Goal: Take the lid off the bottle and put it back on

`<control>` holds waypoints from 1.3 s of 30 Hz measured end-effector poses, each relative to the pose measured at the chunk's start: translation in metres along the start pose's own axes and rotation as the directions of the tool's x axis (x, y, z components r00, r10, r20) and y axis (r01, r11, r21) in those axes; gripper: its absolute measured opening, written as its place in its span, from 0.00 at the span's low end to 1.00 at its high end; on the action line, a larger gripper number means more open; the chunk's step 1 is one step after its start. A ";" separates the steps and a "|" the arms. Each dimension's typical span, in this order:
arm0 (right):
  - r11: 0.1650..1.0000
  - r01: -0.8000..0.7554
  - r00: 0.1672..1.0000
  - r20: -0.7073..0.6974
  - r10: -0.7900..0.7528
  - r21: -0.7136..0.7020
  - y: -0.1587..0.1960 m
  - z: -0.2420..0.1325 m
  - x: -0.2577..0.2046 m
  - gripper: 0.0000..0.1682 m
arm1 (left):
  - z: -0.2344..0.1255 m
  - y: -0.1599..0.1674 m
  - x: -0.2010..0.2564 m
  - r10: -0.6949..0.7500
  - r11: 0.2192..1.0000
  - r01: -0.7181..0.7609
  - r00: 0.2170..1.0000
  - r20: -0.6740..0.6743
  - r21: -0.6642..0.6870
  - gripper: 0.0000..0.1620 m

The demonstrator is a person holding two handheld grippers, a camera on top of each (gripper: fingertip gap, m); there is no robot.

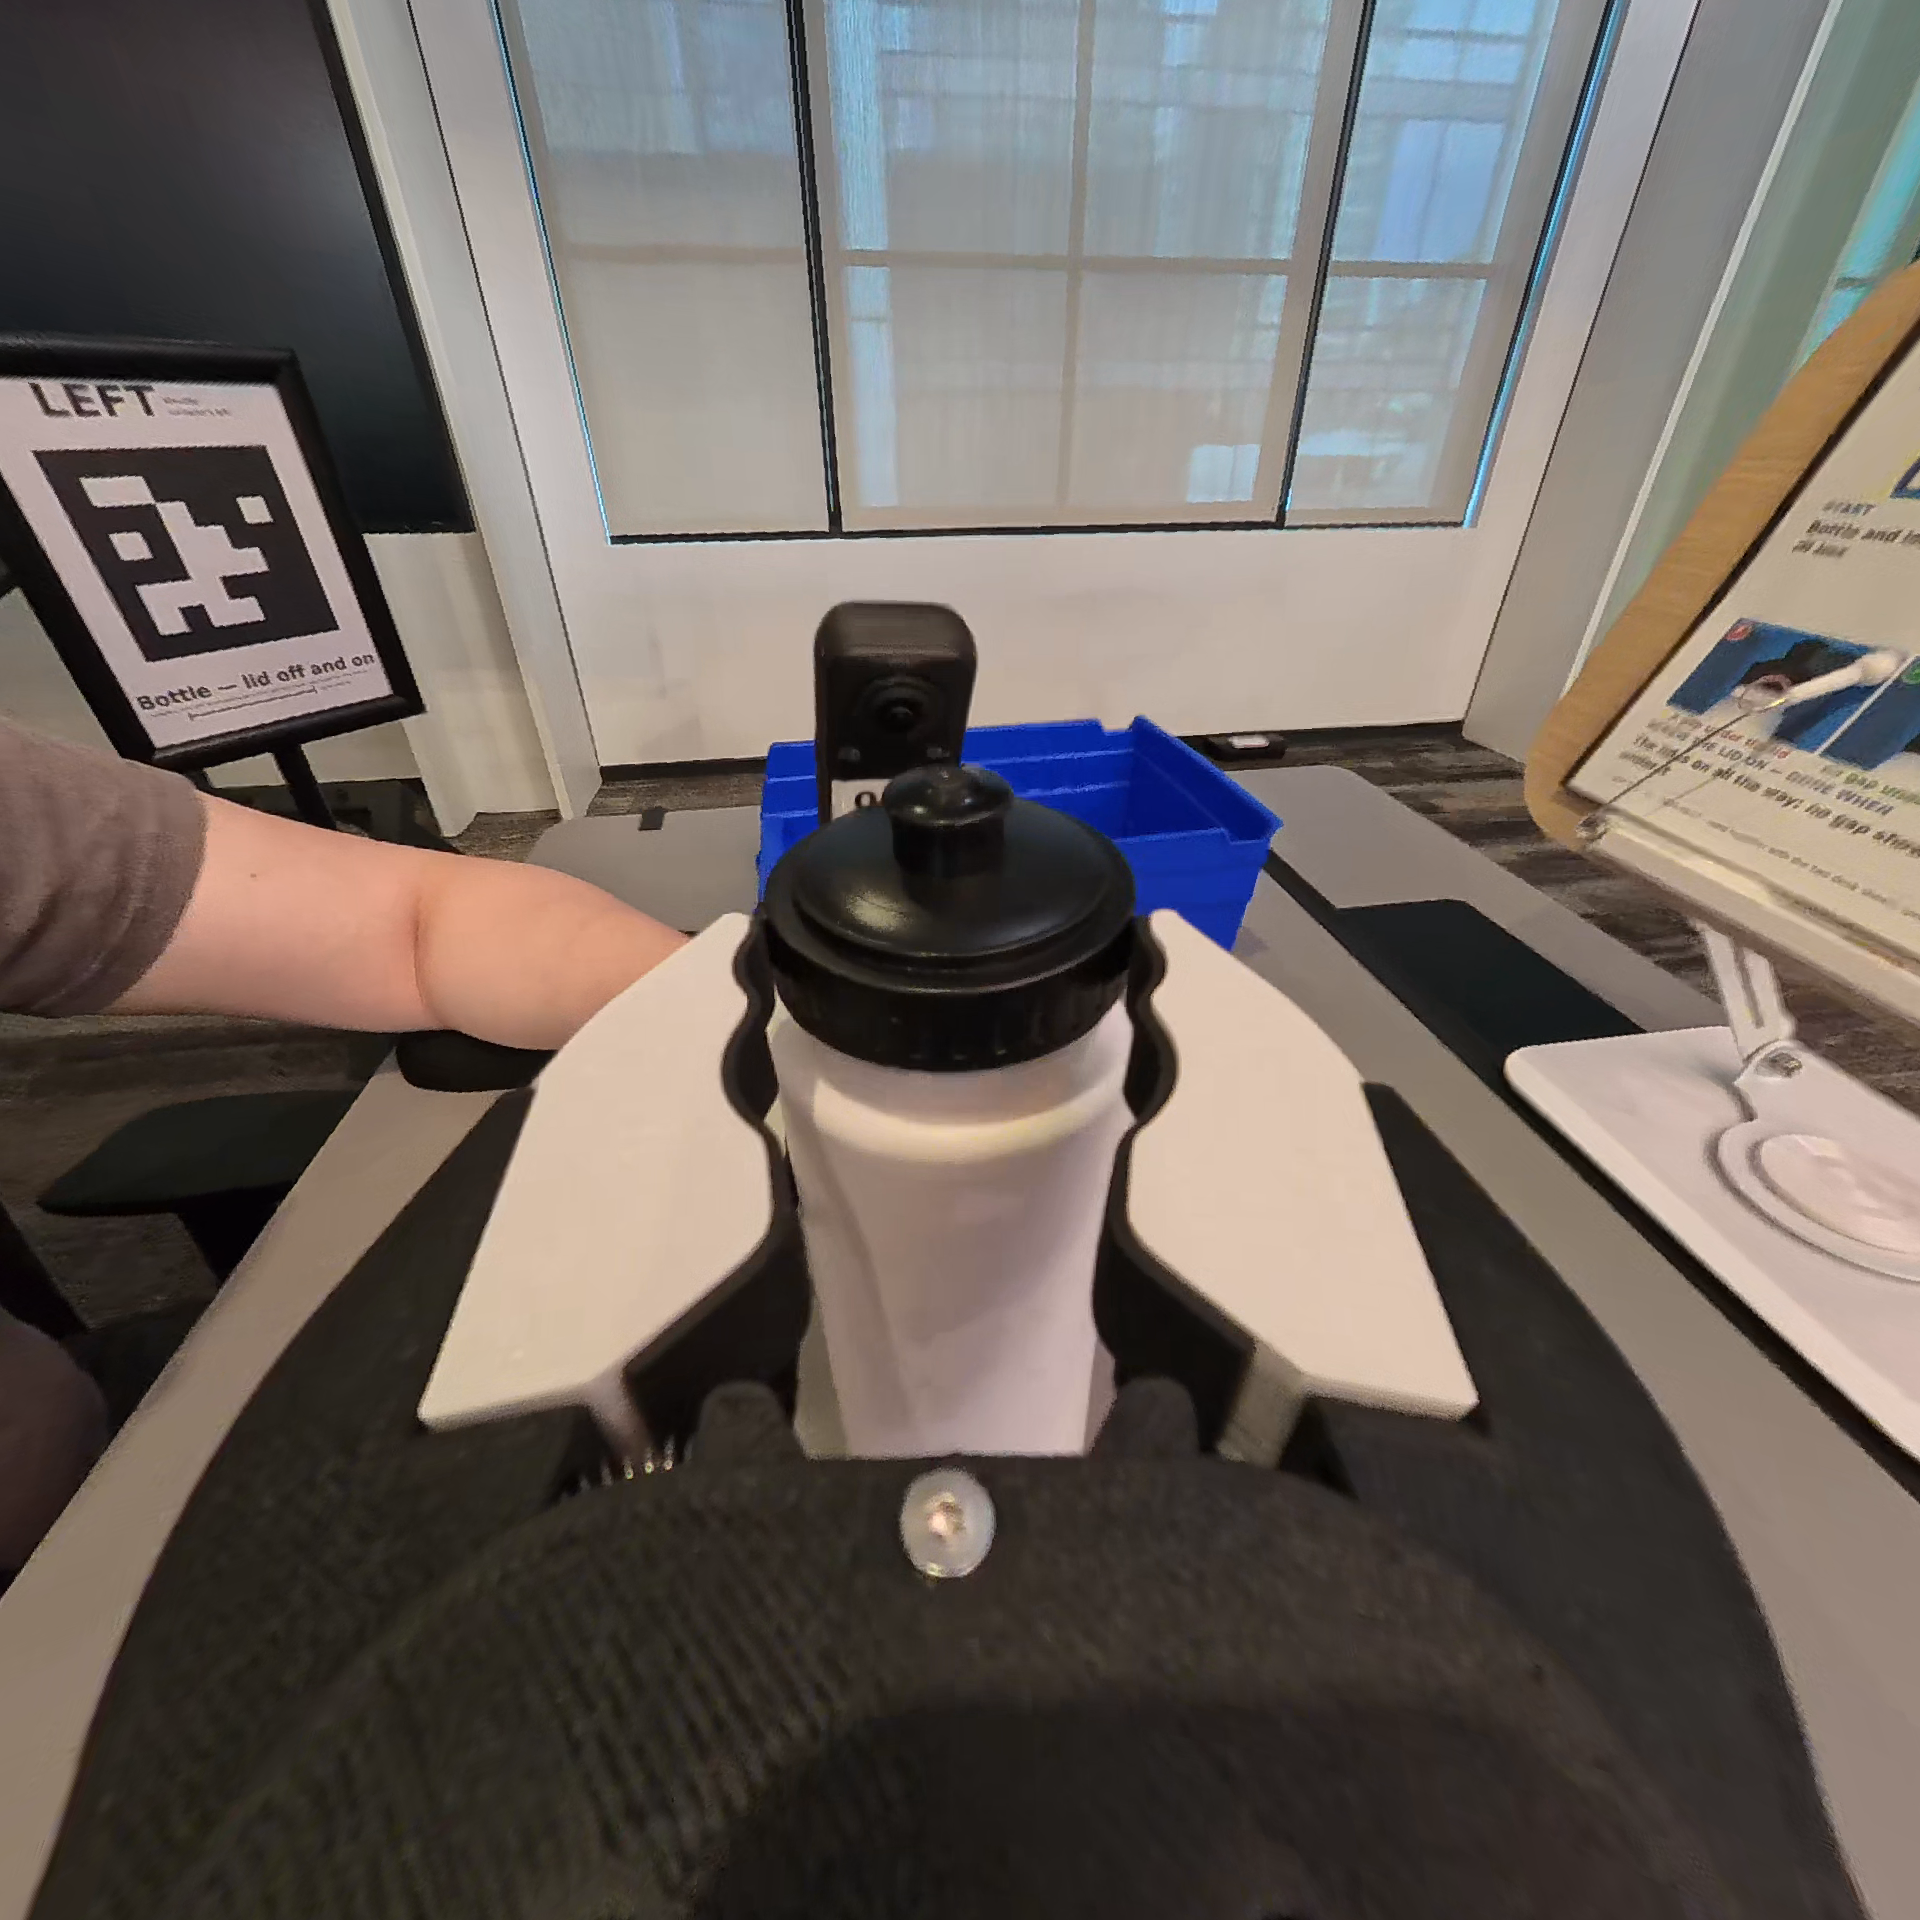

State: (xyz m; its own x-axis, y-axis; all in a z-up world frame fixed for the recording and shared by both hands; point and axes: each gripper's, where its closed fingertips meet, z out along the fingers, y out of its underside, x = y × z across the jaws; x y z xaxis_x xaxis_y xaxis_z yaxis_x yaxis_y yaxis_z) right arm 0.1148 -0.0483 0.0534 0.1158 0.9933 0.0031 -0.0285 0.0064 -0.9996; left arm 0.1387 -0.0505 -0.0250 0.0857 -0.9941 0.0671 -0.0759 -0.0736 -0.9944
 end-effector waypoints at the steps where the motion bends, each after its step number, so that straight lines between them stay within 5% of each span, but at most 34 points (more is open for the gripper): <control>1: 1.000 0.017 1.000 -0.006 -0.017 -0.001 -0.003 -0.001 0.000 0.40 | 0.000 0.000 0.000 0.000 1.000 0.000 1.000 0.000 0.000 0.53; 17: 0.986 0.097 0.995 -0.009 -0.099 -0.138 0.004 0.003 -0.005 0.40 | 0.001 0.000 0.000 0.003 1.000 -0.003 1.000 -0.002 -0.011 0.53; 39: 0.991 0.055 0.998 -0.011 -0.056 -0.123 0.008 0.003 -0.002 0.40 | 0.001 0.000 0.001 -0.006 1.000 0.006 1.000 -0.003 -0.008 0.53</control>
State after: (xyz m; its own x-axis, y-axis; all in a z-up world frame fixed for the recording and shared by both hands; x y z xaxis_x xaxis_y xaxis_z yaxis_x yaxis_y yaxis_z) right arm 0.1111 -0.0495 0.0455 0.1284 0.9900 0.0591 0.1002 0.0463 -0.9939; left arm 0.1398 -0.0514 -0.0253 0.0833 -0.9939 0.0729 -0.0833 -0.0798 -0.9933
